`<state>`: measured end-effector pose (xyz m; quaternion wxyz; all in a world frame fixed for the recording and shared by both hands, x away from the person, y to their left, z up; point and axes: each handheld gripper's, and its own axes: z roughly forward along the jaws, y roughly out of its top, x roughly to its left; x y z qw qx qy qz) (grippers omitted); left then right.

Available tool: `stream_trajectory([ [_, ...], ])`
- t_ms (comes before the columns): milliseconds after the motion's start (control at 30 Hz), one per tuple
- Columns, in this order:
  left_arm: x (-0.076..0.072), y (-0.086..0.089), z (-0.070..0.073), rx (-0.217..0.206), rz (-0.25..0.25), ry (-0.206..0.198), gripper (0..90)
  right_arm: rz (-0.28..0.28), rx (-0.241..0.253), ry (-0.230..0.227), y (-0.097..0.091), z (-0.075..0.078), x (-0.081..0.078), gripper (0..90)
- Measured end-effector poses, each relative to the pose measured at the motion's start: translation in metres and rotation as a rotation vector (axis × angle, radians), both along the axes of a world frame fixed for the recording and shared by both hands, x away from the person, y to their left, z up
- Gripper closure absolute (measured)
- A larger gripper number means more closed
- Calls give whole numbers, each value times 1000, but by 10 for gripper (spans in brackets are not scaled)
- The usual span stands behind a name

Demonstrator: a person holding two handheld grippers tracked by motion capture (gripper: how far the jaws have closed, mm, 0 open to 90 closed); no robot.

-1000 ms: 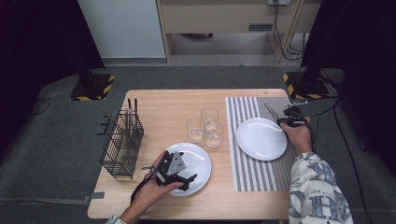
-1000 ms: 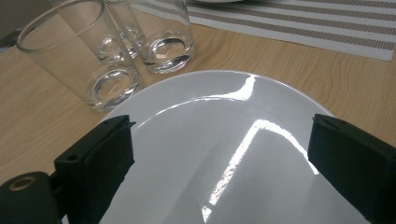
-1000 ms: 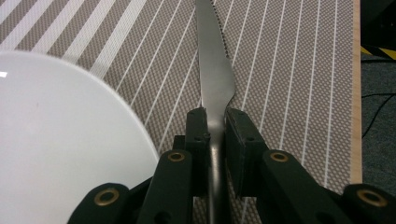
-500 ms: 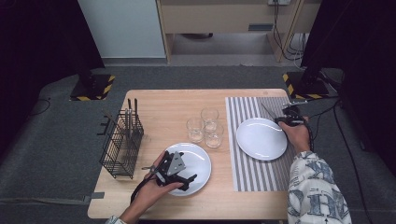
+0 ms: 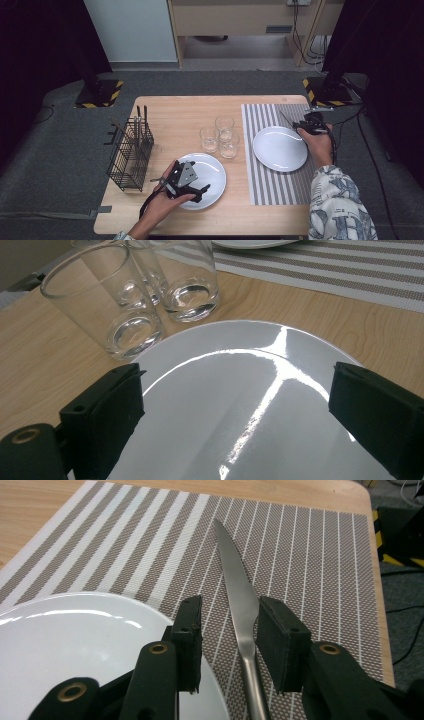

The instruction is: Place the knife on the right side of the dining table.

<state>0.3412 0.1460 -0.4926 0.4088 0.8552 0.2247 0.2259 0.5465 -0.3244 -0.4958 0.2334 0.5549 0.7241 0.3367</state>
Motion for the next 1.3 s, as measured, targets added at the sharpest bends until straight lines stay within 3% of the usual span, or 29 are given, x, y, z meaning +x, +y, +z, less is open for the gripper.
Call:
stream_trajectory([
  [67, 0, -1, 1, 6, 3, -2, 65, -9, 12, -7, 0, 4, -5, 596],
  [367, 0, 0, 0, 20, 4, -2, 46, -20, -20, -24, 2, 13, -29, 439],
  [467, 1, 3, 0, 20, 7, 1, 46, -24, -39, -1, 3, 12, -38, 383],
  [667, 3, 8, -3, 30, 24, 0, 45, -46, -22, -22, 3, 17, -55, 362],
  [767, 4, 9, -5, 36, 32, 1, 45, -47, -16, -40, 0, 20, -65, 378],
  [1000, 4, 10, -6, 50, 42, -6, 46, -64, 10, -29, -13, 15, -86, 361],
  [1300, 0, 11, -8, 37, 50, -24, 54, -109, 16, 5, -39, 7, -107, 584],
])
